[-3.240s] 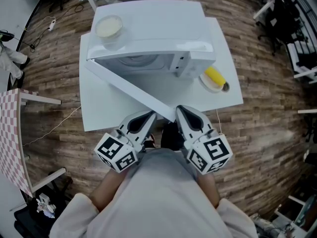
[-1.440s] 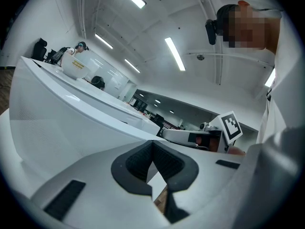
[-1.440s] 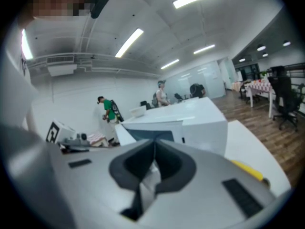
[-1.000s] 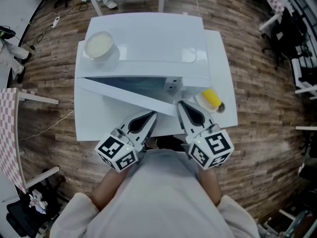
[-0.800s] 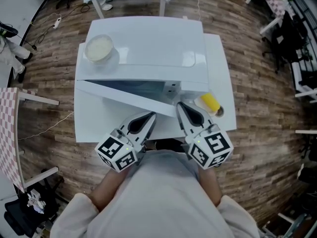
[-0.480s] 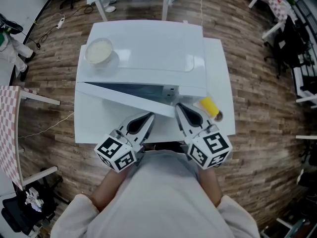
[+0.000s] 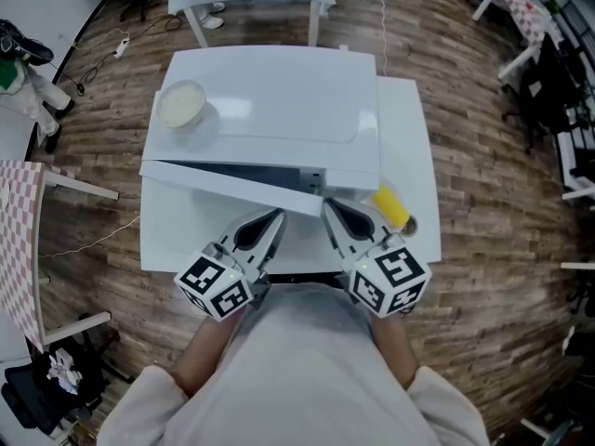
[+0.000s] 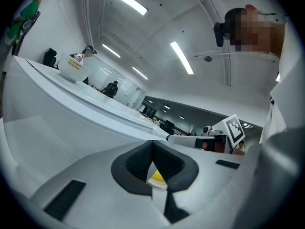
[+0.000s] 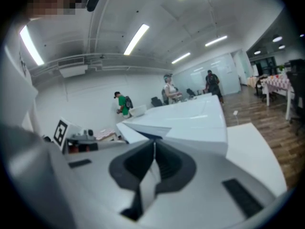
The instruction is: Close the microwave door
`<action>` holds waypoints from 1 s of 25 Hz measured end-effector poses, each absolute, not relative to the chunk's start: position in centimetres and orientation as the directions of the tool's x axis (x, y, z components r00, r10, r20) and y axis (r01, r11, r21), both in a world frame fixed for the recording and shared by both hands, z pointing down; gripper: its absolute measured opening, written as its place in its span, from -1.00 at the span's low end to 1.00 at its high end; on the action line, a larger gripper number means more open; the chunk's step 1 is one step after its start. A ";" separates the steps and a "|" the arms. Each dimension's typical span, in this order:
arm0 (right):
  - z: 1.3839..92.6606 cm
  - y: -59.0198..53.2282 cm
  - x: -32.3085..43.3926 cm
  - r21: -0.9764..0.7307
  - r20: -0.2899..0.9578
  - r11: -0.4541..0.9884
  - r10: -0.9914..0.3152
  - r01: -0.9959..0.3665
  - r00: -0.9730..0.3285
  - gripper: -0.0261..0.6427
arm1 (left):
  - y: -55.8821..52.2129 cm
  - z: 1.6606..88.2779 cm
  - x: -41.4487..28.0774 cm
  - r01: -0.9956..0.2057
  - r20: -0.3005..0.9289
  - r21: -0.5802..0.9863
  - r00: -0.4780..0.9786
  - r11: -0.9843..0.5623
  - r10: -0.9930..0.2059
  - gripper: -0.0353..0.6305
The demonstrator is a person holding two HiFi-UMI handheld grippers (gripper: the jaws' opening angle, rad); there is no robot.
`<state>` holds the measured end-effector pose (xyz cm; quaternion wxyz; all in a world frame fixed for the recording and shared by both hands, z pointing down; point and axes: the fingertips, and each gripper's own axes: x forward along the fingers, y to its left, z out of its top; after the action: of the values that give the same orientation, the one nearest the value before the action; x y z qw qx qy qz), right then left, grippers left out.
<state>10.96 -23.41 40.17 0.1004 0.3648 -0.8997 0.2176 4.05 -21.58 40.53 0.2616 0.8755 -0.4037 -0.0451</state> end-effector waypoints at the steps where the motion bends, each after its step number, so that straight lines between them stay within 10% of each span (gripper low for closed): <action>1: 40.2 -23.4 10.9 -0.319 0.340 0.646 -0.605 -0.694 -0.720 -0.85 | -21.7 40.6 4.2 -0.686 0.134 0.495 0.666 -0.533 -0.733 -0.84; 25: 40.4 -24.3 11.0 -0.325 0.333 0.687 -0.560 -0.650 -0.759 -0.85 | -24.2 41.0 5.9 -0.687 0.123 0.532 0.640 -0.494 -0.758 -0.84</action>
<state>11.05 -24.35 40.40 0.1043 0.3315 -0.9125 0.2158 5.92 -24.23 41.03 0.2777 0.8620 -0.4192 -0.0637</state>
